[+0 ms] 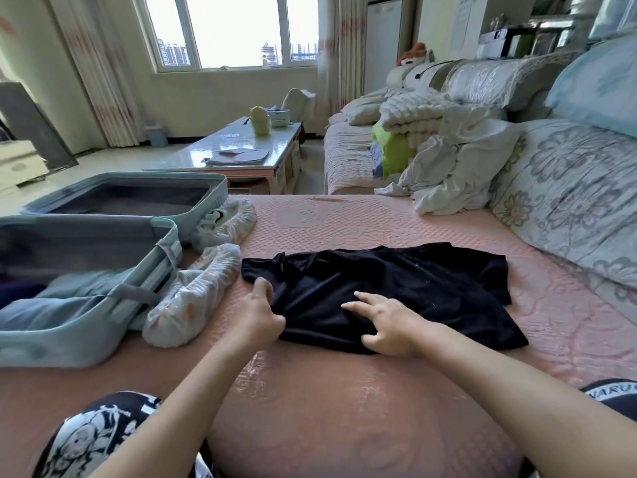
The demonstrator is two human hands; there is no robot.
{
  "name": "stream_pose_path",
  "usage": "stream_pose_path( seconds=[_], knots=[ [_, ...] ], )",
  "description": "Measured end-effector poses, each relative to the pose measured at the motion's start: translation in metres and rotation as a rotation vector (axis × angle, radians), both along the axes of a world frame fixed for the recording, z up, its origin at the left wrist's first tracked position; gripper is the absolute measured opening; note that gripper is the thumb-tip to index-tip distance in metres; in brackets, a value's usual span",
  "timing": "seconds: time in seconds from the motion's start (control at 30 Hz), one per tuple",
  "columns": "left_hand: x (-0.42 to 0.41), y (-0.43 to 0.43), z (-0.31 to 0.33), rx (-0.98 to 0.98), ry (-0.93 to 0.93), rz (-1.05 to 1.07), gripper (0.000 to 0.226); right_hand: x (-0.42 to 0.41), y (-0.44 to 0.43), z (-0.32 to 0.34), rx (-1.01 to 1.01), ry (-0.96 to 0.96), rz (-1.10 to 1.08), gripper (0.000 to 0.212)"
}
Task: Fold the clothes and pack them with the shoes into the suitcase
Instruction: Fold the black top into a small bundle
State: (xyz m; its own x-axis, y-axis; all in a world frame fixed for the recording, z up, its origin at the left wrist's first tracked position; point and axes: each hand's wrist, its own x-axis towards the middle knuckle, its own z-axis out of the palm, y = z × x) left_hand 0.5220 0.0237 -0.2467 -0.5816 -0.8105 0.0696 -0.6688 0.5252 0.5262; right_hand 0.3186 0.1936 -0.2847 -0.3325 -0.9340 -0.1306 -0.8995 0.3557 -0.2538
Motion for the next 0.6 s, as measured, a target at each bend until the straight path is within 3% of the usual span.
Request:
stream_pose_path(
  seconds=[0.1,0.17,0.33,0.37,0.5,0.6],
  knots=[
    [0.006,-0.011,0.001,0.041,-0.496,-0.184,0.028,-0.003,-0.004,0.006,0.024,-0.011,0.03,0.063],
    [0.0,-0.021,0.002,0.071,-0.607,-0.225,0.025,-0.009,-0.011,0.008,-0.026,-0.006,0.02,0.052],
    [-0.044,-0.056,0.002,-0.063,-0.293,-0.229,0.014,-0.032,-0.041,0.008,-0.185,-0.029,-0.109,0.034],
    [-0.054,-0.06,-0.001,-0.098,-0.247,-0.274,0.022,-0.035,-0.048,0.009,-0.205,-0.007,-0.118,0.032],
    [-0.088,-0.083,-0.021,-0.437,-0.34,-0.373,0.063,-0.053,-0.081,0.012,-0.243,0.043,-0.17,0.033],
    [-0.105,-0.113,-0.032,-0.4,-0.379,-0.342,0.066,-0.073,-0.106,0.01,-0.261,0.112,-0.212,0.039]
  ],
)
